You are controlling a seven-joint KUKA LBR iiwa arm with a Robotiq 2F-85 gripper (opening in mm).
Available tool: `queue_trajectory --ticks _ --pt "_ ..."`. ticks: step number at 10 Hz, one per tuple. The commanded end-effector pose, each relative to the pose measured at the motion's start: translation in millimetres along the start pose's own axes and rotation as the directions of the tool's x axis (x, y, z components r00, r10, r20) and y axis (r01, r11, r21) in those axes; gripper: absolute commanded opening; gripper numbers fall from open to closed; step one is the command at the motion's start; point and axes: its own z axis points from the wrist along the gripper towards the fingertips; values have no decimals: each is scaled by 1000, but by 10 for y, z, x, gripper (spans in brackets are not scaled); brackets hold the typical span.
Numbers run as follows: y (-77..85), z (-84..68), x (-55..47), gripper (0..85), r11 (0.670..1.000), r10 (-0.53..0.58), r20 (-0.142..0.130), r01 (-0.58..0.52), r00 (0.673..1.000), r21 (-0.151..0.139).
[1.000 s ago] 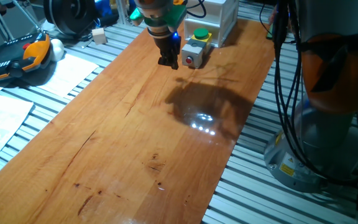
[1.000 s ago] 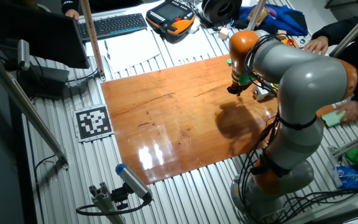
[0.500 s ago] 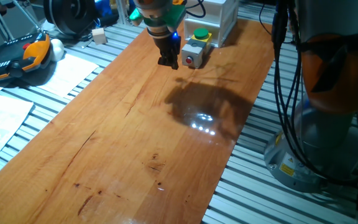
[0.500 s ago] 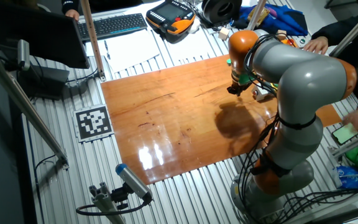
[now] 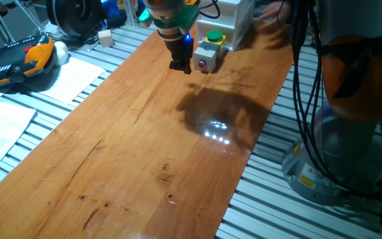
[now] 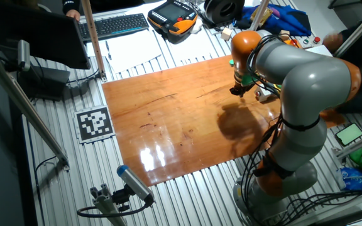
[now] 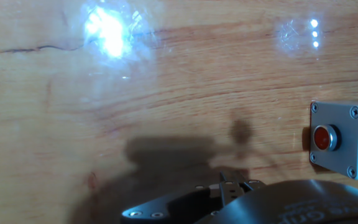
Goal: Press the button horizontally
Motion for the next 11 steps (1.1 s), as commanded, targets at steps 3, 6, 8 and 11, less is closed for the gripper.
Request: queue_trajectory --ticks 3,6,8,11 --pt "-25 -32 68 0 1000 3 -1 -3 1000 -6" --pt "-60 -59 146 0 1000 6 13 -6 1000 -24" --pt "-66 -66 170 0 998 23 12 -22 1000 -54" --pt "-57 -56 173 0 996 32 13 -31 999 -80"
